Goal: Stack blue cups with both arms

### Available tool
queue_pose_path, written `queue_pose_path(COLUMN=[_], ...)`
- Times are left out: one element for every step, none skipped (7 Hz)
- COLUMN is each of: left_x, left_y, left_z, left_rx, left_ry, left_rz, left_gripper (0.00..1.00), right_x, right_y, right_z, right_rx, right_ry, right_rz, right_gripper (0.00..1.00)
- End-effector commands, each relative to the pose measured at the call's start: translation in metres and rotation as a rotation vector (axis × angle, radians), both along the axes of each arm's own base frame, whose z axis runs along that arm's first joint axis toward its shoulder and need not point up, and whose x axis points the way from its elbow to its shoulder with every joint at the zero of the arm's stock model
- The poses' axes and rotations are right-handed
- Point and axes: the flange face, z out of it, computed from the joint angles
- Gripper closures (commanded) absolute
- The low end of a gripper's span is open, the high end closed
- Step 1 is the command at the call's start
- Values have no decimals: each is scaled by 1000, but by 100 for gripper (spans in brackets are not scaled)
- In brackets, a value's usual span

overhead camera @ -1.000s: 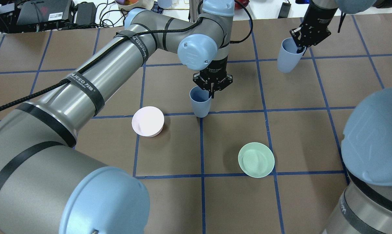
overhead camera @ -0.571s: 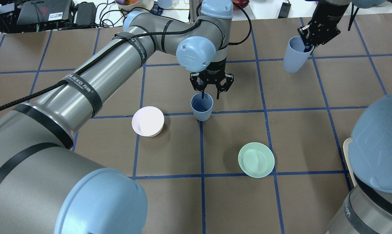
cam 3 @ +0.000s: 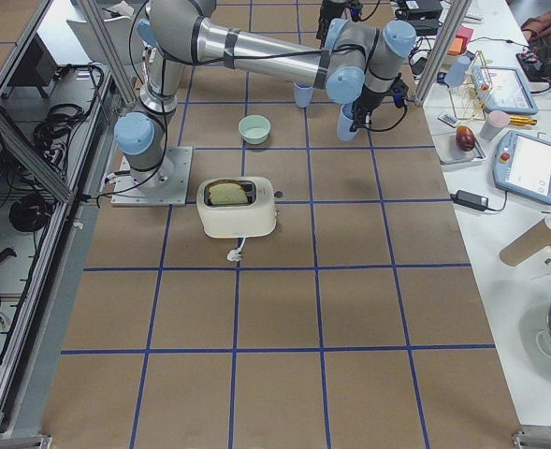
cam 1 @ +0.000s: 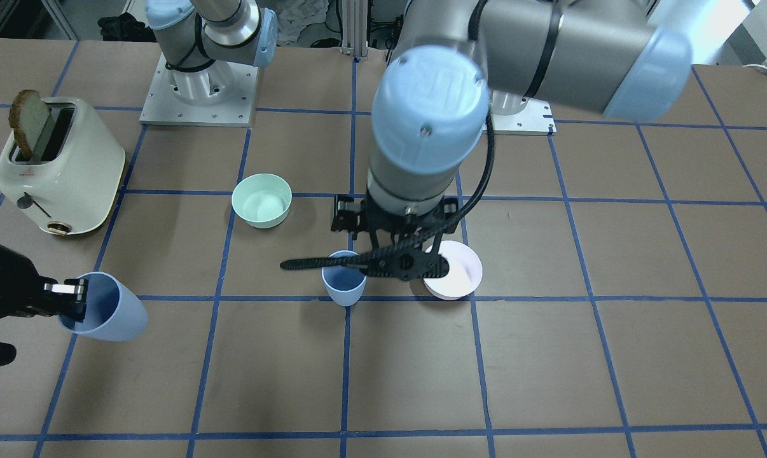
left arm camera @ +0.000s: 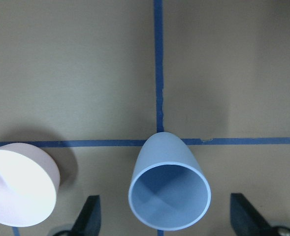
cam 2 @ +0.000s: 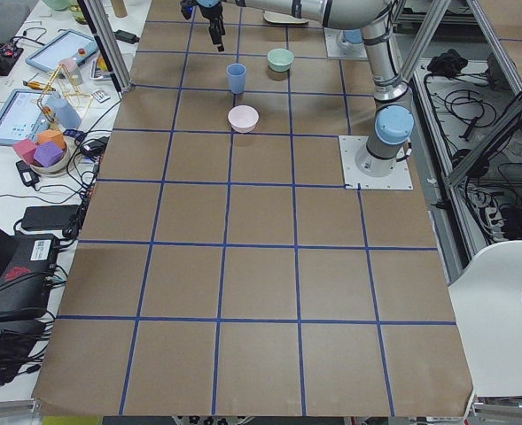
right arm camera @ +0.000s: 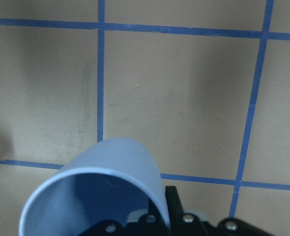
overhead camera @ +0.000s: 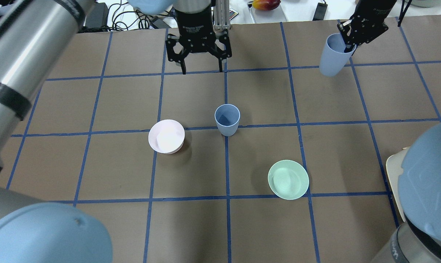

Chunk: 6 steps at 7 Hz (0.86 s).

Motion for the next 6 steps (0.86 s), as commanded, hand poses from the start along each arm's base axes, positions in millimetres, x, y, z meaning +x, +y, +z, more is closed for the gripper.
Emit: queue_pose_path(left_x=[60,89,100,111,121,126], left_y=[65,87,100,102,98,94], left_z=[67,59,55,46,37,35], left_rx=[122,180,129,59,-33,-153], left_ry=[-25,-74,-68,-64,-46,-34], left_rz=[-25,-54,-38,-25,-40,-57], left_gripper=[9,13,13,13,13,13], right_x=[50,84,112,131,162,197], right_y=[9,15,28,34,45,57], right_z=[15,18,30,30,32,32], right_rx=[-21,-17,-30,-31,-30,-26], right_ry=[0,4,6,4,-37,-60], right_rz=[26,7,46,76,110,83], right_gripper=[100,100,100,100,100,100])
